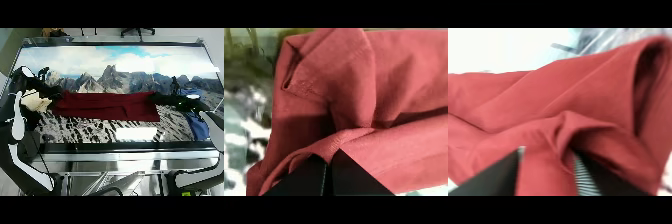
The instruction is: Fold the shirts.
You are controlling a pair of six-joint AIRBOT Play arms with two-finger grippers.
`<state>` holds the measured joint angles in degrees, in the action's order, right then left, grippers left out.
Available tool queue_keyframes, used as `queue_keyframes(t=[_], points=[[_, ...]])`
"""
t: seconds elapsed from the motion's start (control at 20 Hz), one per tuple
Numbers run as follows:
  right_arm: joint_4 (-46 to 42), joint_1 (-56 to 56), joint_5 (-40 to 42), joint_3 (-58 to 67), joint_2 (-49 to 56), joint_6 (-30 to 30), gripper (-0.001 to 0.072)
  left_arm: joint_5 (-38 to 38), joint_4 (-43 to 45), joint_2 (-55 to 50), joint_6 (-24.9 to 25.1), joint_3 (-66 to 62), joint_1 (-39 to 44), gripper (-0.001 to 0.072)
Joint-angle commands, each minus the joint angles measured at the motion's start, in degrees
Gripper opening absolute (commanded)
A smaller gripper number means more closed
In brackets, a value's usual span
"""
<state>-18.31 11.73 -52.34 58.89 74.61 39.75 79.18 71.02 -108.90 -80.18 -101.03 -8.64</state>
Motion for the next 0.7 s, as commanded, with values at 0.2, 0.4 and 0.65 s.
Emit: queue_keyframes(t=[0.2,0.4,0.65], points=[[-11.72,6.32,-0.98,3.69,0.02,6.62,0.0700,3.87,-0.04,-2.82,-1.01,-9.29,-0.22,0.0692],[-11.65,5.90,-3.80,3.69,3.04,6.62,0.0700,7.61,-0.74,-2.82,-3.37,-14.93,0.31,0.0692],[-11.43,1.75,-6.82,3.69,6.49,6.58,0.0700,9.38,-0.74,-2.71,-3.72,-15.72,3.85,0.0516]])
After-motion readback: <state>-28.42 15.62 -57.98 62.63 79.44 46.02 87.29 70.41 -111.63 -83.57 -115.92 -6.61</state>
